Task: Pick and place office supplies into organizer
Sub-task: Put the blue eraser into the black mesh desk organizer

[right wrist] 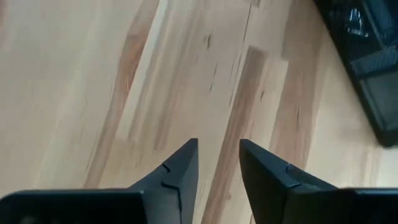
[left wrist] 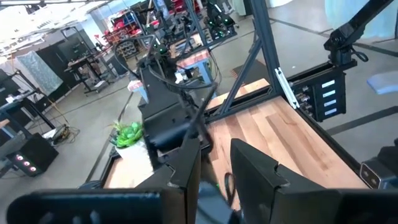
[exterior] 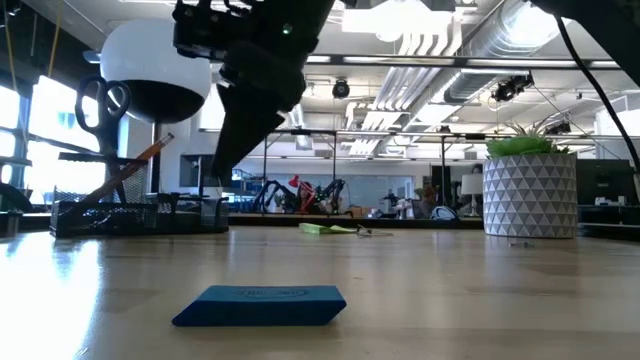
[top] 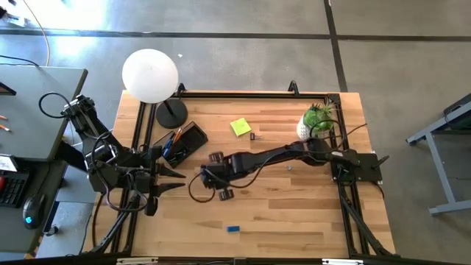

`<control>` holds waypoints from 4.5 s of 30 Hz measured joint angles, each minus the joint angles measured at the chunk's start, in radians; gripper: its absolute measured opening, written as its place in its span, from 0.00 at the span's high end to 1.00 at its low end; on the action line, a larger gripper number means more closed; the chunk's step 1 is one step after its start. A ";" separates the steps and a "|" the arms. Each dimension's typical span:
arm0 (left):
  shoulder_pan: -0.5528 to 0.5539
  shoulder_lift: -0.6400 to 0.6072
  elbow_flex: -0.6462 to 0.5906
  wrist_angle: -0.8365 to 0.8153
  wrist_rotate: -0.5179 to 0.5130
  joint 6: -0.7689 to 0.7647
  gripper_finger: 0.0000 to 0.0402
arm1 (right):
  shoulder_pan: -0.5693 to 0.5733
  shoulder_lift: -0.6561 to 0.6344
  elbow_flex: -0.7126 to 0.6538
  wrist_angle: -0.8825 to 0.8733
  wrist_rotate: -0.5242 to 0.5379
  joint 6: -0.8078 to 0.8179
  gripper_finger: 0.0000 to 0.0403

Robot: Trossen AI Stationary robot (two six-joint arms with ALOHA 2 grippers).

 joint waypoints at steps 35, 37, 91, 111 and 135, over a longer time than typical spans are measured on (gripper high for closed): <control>-0.001 0.107 0.000 -0.001 0.004 -0.340 0.80 | 0.423 -0.003 -0.001 -0.140 0.476 0.550 0.95; 0.000 0.113 0.000 -0.001 0.025 -0.347 0.80 | 0.421 -0.003 -0.001 -0.109 0.404 0.548 0.94; 0.000 0.142 0.000 0.049 0.080 -0.363 0.80 | 0.362 0.094 -0.004 -0.069 0.035 0.458 0.93; -0.062 0.142 0.000 0.004 0.215 -0.454 0.80 | 0.232 -0.026 -0.002 0.042 0.142 0.230 0.92; -0.216 0.057 0.000 0.056 -0.228 -0.290 0.80 | -0.184 0.046 0.000 0.671 -0.310 -0.094 0.95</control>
